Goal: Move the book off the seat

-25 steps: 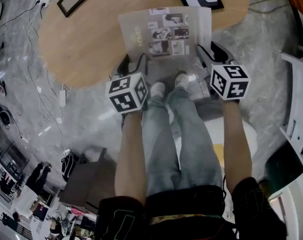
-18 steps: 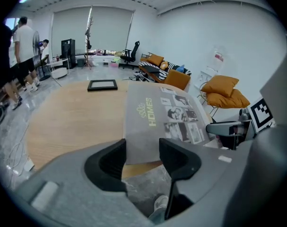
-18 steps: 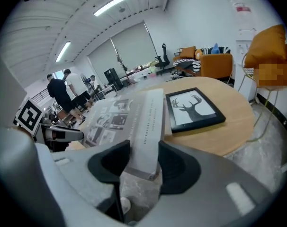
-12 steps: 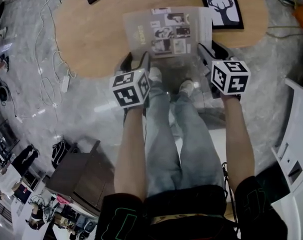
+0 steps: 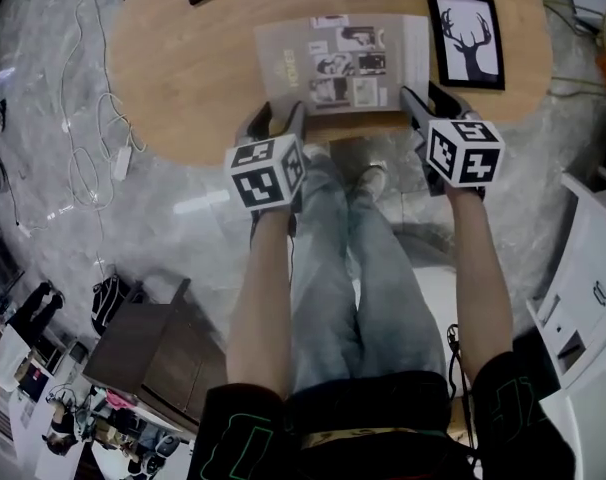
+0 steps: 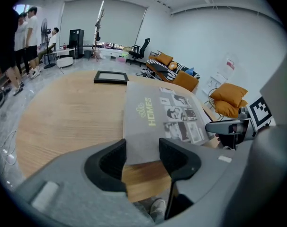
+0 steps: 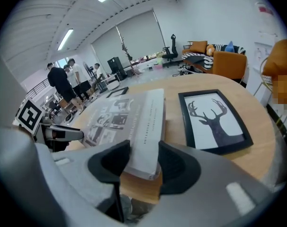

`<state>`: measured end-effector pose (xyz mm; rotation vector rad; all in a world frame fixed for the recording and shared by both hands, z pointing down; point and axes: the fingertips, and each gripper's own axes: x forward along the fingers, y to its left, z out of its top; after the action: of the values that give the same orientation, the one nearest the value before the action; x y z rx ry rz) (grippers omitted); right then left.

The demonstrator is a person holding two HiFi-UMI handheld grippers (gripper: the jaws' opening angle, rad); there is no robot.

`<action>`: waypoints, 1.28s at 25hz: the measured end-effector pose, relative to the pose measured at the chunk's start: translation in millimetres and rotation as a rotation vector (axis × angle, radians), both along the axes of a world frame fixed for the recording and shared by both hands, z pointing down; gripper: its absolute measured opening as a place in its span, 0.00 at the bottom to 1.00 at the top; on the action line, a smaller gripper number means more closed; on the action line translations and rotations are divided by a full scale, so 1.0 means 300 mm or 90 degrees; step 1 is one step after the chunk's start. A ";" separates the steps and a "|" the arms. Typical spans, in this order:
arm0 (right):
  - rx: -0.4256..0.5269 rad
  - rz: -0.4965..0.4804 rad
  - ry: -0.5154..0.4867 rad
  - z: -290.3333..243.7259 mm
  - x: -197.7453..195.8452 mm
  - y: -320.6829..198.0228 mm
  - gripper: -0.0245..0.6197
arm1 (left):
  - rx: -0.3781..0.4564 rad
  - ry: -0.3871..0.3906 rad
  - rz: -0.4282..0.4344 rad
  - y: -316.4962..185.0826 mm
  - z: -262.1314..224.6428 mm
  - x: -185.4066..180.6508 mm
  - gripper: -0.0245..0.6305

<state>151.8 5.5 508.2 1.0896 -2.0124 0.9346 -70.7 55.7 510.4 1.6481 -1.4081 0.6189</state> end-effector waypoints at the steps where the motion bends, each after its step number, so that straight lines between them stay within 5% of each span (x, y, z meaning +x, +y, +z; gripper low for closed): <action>1: -0.001 0.000 0.003 0.004 0.001 0.002 0.34 | -0.002 0.003 0.001 0.003 0.005 0.001 0.38; 9: -0.007 0.031 0.023 0.044 0.013 -0.018 0.35 | 0.015 0.029 0.048 -0.046 0.031 0.004 0.37; 14: 0.016 0.000 0.104 0.030 0.018 -0.034 0.36 | 0.002 0.018 0.095 -0.059 0.036 0.004 0.39; 19: 0.027 -0.002 0.098 -0.048 -0.031 -0.098 0.36 | 0.036 0.013 0.054 -0.133 -0.049 -0.092 0.38; 26: 0.107 0.010 0.052 -0.273 -0.128 -0.177 0.11 | 0.184 0.013 0.011 -0.273 -0.317 -0.173 0.07; 32: 0.158 0.022 -0.037 -0.528 -0.225 -0.259 0.05 | 0.267 0.054 0.005 -0.362 -0.581 -0.172 0.05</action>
<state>84.2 -72.3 349.8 1.2455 -2.2069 0.7557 -122.3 -53.0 336.1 1.9779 -1.5420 0.2615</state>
